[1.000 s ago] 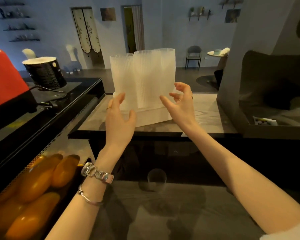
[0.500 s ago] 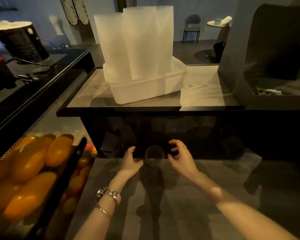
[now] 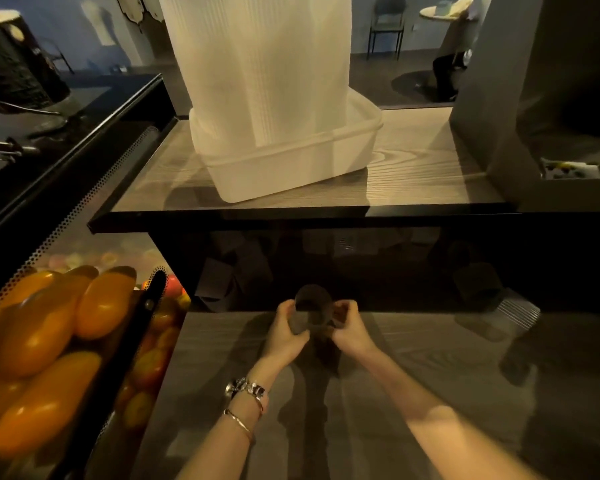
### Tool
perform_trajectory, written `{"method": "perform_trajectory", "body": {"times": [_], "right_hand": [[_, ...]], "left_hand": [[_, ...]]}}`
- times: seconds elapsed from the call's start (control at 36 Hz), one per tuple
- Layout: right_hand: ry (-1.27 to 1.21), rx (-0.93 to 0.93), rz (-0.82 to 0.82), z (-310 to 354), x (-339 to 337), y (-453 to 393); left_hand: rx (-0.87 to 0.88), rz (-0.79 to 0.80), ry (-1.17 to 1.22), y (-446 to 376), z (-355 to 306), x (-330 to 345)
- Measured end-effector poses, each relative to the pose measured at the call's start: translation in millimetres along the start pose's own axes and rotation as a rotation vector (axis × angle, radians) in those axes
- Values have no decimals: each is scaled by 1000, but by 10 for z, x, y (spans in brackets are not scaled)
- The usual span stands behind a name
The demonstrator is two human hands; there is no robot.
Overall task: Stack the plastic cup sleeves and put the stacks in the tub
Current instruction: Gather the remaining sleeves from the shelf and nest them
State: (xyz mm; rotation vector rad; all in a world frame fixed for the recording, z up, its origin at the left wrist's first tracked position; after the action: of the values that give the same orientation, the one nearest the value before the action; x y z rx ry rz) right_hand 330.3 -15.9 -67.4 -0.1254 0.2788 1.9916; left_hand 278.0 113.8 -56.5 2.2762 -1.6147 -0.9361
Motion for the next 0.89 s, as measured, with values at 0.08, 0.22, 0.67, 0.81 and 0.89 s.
{"method": "perform_trajectory", "body": {"times": [0.08,0.22,0.67,0.81,0.89], "right_hand": [[-151,6,-73,14,-64,160],[-419,23,-108,109,-107,473],[235,27,20,-147,-283,988],[314,103,30,-222,-275,1017],[331,100,35,-229,-291,1007]], "left_hand": [[32,-48,186,197,-38,-54],[157,-8,236,579,-30,22],[-37,106,-115,702,505,443],[-52,172,-145,666,577,552],[-71,184,-139,639,633,561]]}}
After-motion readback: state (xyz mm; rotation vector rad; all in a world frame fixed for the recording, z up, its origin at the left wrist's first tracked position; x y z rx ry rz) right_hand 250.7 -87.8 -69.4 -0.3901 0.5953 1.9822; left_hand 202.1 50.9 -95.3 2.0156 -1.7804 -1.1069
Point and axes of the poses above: each hand's wrist, its own y-axis away from the middle knuckle, its own x-axis out of the palm, z = x × y, the point moved 9 cm from there along -y, towards the middle knuckle, and after that the axes turned 13 degrees about -x, right-handed, at the moved point
